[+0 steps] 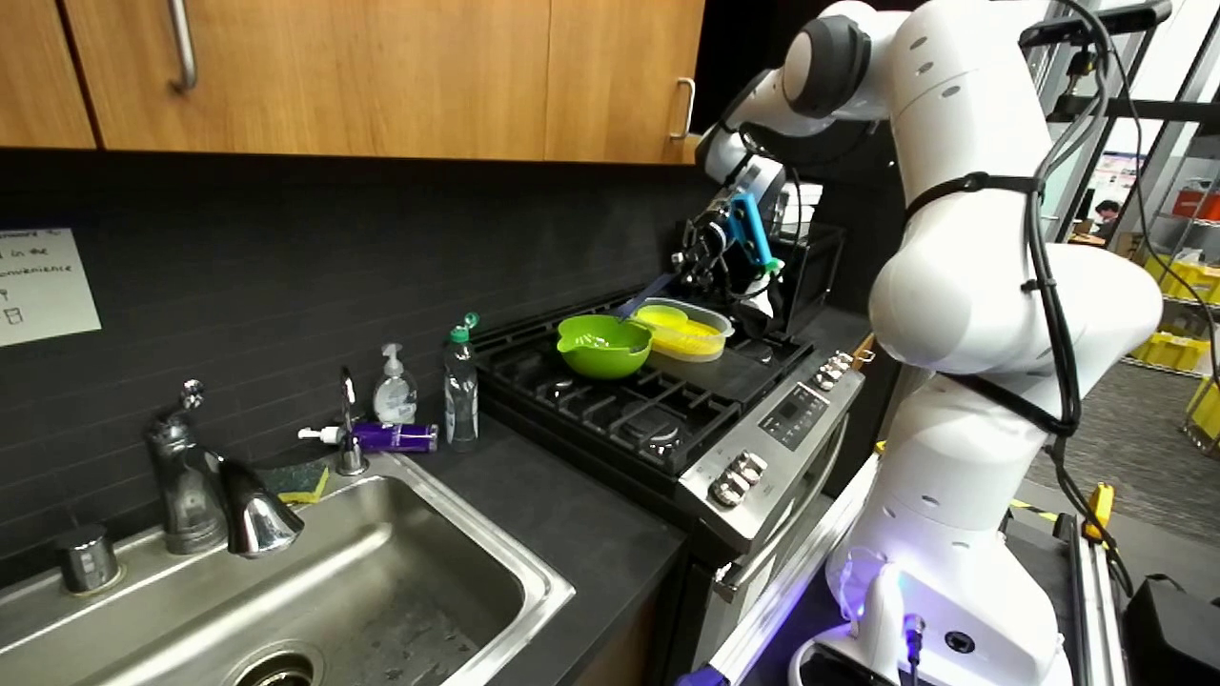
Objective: Remove the fork from the yellow bowl and use it to stir the contents of the green bowl
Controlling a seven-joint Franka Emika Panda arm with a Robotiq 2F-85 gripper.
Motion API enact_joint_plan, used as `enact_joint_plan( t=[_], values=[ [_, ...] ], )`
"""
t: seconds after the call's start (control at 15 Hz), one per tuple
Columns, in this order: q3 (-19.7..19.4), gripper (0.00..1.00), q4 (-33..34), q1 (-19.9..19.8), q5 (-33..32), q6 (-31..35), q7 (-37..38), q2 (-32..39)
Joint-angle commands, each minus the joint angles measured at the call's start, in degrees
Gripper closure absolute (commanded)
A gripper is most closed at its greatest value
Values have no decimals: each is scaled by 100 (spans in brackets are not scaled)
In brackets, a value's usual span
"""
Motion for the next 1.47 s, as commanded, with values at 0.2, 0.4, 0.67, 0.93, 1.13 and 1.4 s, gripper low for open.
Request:
enact_joint_plan(
  t=[0.2, 0.4, 0.67, 0.93, 1.13, 1.4],
  values=[
    [7, 95, -78, 176, 1162, 574, 1622, -145],
    [-35, 95, -343, 344, 1459, 994, 1973, -280],
    [-66, 95, -686, 572, 1584, 1400, 2202, -375],
    [-85, 95, -1009, 677, 1605, 1576, 2311, -442],
    [-90, 95, -1237, 734, 1627, 1686, 2289, -467],
    [-115, 95, -1472, 737, 1672, 1815, 2272, -487]
  ],
)
